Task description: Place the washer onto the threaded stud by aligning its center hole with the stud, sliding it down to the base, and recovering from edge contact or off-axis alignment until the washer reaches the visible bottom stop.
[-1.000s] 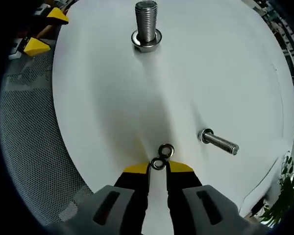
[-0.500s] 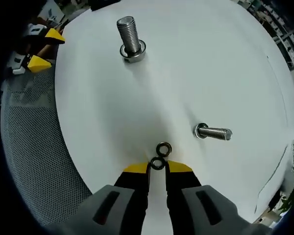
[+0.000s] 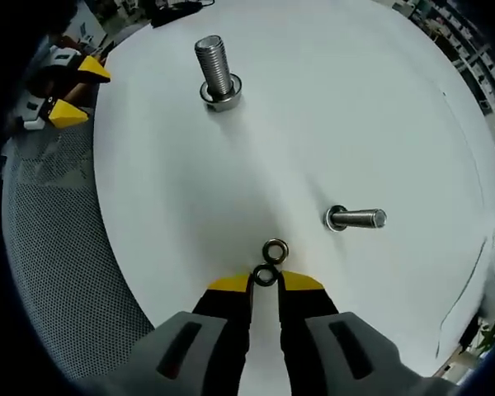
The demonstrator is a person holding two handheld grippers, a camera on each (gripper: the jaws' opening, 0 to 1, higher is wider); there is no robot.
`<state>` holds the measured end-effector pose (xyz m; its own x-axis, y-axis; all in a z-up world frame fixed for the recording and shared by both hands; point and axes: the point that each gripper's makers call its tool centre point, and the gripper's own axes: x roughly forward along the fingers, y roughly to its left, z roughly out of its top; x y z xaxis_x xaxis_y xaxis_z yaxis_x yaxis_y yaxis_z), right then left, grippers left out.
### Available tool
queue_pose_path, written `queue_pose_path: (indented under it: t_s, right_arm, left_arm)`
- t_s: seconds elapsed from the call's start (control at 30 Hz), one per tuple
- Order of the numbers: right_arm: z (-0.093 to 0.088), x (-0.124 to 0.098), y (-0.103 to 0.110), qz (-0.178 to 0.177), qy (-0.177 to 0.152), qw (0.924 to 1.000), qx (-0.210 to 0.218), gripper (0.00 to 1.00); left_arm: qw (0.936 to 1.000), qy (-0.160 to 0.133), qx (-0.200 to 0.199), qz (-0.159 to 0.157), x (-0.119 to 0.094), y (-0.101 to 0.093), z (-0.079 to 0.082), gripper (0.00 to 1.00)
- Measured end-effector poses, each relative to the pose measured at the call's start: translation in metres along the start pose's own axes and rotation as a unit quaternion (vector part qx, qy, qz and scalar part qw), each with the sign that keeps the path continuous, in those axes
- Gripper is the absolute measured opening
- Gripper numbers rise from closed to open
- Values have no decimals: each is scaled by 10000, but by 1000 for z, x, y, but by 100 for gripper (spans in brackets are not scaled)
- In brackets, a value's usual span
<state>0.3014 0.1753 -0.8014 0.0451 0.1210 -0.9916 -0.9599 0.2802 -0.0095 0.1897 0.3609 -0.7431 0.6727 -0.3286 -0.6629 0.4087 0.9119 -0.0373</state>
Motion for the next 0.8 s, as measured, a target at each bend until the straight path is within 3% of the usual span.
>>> queue_pose_path:
  t_s: [0.37,0.8]
  right_arm:
    - [-4,-2,0,-54,-163,9996,230,13]
    - [-15,-22,-10,-158,-403,9975,556,13]
  left_arm:
    - [10000,2,0,-33,0,-1,0,24]
    - [10000,-12,6,-60,0,-2,0,24]
